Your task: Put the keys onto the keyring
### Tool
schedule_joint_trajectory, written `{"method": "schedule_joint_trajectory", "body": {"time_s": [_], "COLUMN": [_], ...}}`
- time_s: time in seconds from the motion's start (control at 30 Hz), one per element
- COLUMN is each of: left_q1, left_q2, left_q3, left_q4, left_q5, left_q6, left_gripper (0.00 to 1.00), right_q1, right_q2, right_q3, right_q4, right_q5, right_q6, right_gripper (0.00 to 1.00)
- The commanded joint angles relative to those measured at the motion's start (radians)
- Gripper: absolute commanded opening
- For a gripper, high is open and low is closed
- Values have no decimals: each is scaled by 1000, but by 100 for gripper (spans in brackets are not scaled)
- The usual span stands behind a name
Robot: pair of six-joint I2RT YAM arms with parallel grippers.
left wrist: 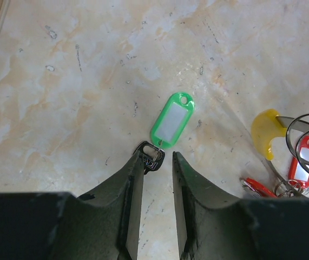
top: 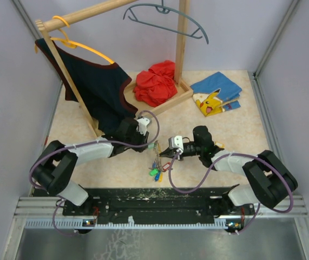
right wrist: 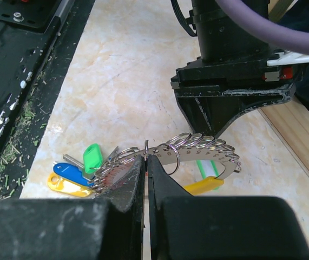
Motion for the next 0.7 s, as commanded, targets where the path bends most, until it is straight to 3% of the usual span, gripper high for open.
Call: {"method": "schedule_joint_trajectory", "body": {"time_s": [0.0, 0.67], "left_q1": [0, 2], "left_q2": [29, 58], "left_q3": [-8, -19], "left_q4": [65, 42], "left_q5": [47, 46], "left_q6": [42, 44], "left_gripper": [33, 28], "right_q1": [-11, -14], "right_q2": [-22, -13], "right_q3": [46, 44], "right_q4": [42, 61], "right_q5": [-44, -56], "right_q6": [14, 28], "right_gripper": [0, 0]}}
